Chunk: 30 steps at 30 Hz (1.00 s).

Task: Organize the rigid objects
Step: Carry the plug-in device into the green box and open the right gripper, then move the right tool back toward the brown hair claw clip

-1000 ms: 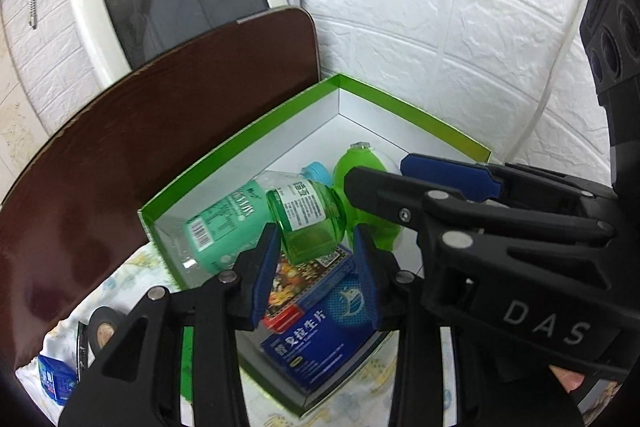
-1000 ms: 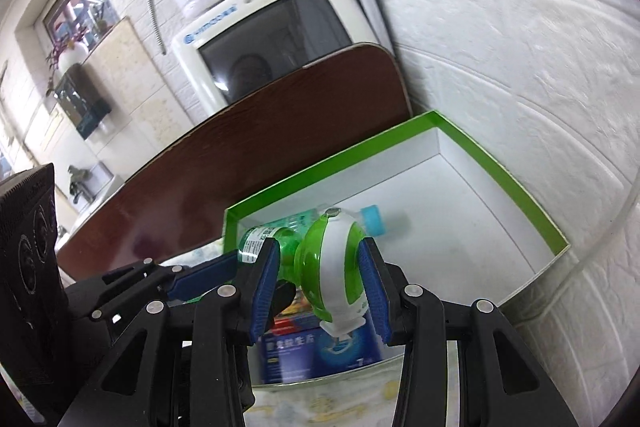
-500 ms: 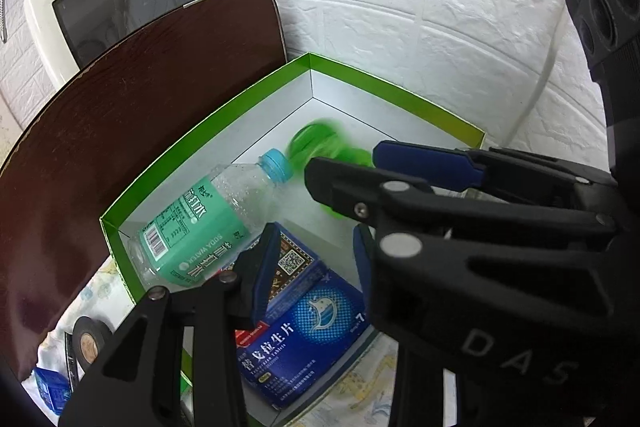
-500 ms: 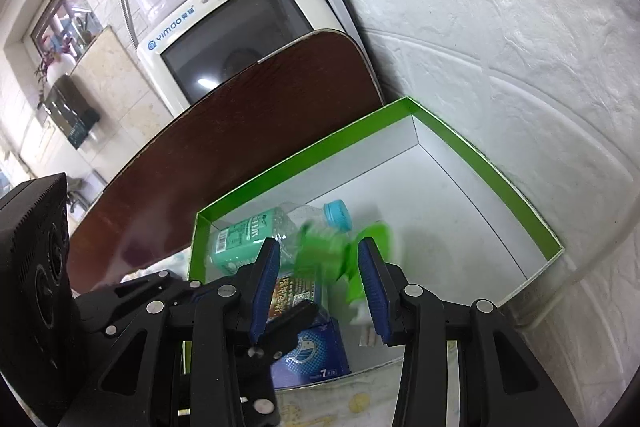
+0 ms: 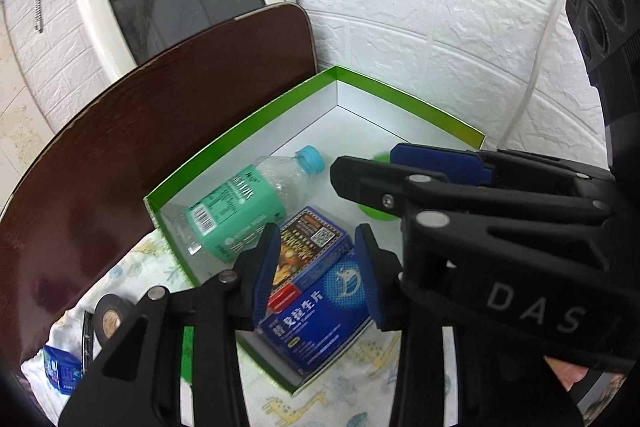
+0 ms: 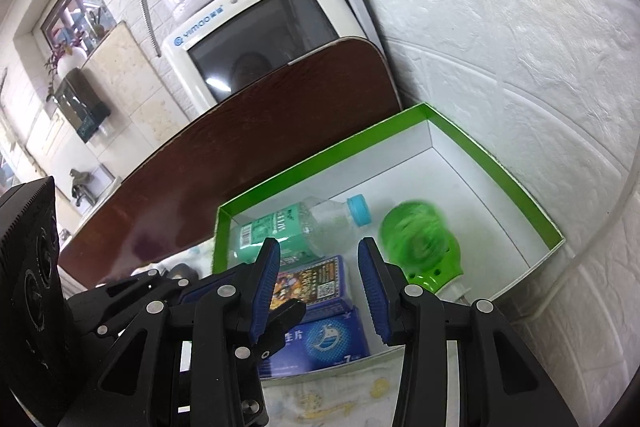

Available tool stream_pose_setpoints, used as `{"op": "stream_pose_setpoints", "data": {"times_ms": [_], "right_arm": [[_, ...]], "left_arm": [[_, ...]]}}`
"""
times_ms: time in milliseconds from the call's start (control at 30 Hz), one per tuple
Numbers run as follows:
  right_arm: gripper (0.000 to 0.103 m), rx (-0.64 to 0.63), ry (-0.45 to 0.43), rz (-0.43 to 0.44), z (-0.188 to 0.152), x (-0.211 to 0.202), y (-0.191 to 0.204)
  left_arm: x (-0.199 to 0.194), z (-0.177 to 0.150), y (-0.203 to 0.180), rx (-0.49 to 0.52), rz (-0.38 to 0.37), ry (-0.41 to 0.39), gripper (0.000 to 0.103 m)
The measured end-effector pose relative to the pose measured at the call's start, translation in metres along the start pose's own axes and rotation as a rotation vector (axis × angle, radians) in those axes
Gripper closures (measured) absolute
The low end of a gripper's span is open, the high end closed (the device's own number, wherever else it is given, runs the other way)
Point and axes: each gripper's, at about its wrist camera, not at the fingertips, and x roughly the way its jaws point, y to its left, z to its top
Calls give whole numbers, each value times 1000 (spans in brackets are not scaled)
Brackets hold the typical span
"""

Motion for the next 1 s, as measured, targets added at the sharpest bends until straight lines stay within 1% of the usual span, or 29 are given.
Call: {"op": "stream_pose_setpoints", "data": {"times_ms": [167, 233, 300, 367, 433, 600, 667, 767, 833, 867, 1000], "right_arm": [[59, -44, 3, 14, -6, -6, 26], [59, -52, 3, 17, -7, -7, 31], [59, -81, 11, 27, -12, -8, 47], [59, -100, 19, 35, -16, -8, 58], [59, -121, 29, 43, -20, -7, 70], [59, -182, 62, 66, -36, -5, 100], [59, -208, 80, 75, -44, -2, 112], [59, -245, 118, 94, -59, 5, 130], [59, -257, 133, 102, -65, 8, 136], [59, -282, 167, 118, -77, 15, 148], [59, -352, 242, 144, -105, 29, 172]], "left_arm": [[-20, -14, 17, -39, 26, -25, 66], [-26, -19, 25, -57, 40, -34, 66], [-35, -27, 34, -81, 50, -43, 66], [-43, -37, 45, -109, 66, -51, 64], [-50, -46, 55, -132, 89, -58, 59], [-72, -81, 96, -224, 160, -68, 57], [-76, -96, 119, -289, 187, -63, 57], [-79, -118, 148, -360, 238, -44, 57], [-80, -134, 164, -401, 248, -28, 57], [-80, -140, 170, -418, 250, -22, 57], [-71, -160, 187, -456, 265, 10, 57]]}}
